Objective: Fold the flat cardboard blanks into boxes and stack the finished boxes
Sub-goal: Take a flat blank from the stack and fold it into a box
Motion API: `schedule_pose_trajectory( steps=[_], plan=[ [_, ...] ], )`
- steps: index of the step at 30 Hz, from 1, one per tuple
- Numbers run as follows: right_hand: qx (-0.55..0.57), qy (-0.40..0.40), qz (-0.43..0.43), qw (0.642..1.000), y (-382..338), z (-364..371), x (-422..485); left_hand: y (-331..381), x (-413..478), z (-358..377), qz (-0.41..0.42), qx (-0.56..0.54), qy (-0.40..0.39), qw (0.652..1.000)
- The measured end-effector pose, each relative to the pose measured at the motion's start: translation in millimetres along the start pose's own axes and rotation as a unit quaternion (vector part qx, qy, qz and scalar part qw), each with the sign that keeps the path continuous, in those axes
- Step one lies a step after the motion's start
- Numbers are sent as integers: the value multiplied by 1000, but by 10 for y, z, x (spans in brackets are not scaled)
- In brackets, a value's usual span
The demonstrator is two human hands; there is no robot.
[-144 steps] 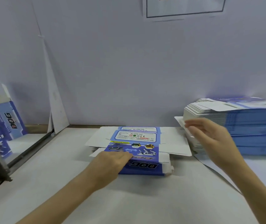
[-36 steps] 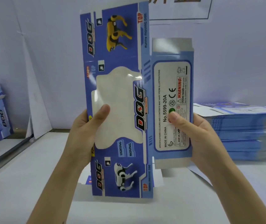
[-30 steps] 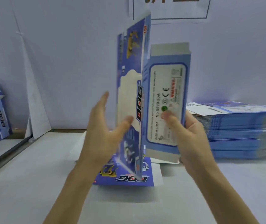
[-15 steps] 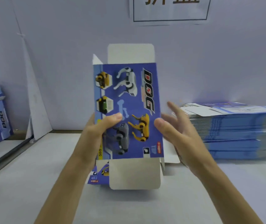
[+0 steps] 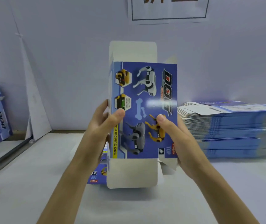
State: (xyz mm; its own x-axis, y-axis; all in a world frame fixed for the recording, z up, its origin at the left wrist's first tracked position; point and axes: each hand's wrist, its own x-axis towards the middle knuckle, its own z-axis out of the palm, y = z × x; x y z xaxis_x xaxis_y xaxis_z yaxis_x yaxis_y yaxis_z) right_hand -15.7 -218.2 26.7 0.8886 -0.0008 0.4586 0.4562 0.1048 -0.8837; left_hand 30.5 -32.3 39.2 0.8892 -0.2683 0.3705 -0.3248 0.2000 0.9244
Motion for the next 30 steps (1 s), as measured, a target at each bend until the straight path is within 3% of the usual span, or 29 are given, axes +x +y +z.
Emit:
schedule_pose_trajectory(
  steps=[6, 9, 14, 19, 24, 27, 30],
  plan=[
    [-54, 2, 12, 998, 33, -5, 47, -3, -33, 11, -44, 30, 36, 998],
    [-107, 51, 30, 992, 34, -99, 88, -5, -22, -66, -40, 61, 66, 995],
    [-57, 21, 26, 998, 69, -108, 67, -31, -10, 4, -40, 47, 13, 998],
    [-101, 41, -12, 994, 26, -97, 70, -66, -8, -56, -29, 51, 71, 996],
    [-48, 5, 0, 999, -26, -158, 62, -97, -12, 25, -34, 28, -5, 999],
    [-115, 14, -18, 993, -14, -120, 40, -96, -6, 50, -16, 30, 54, 998],
    [-115, 38, -3, 993, -47, -170, 56, -96, 11, -26, -12, 31, 52, 998]
  ],
)
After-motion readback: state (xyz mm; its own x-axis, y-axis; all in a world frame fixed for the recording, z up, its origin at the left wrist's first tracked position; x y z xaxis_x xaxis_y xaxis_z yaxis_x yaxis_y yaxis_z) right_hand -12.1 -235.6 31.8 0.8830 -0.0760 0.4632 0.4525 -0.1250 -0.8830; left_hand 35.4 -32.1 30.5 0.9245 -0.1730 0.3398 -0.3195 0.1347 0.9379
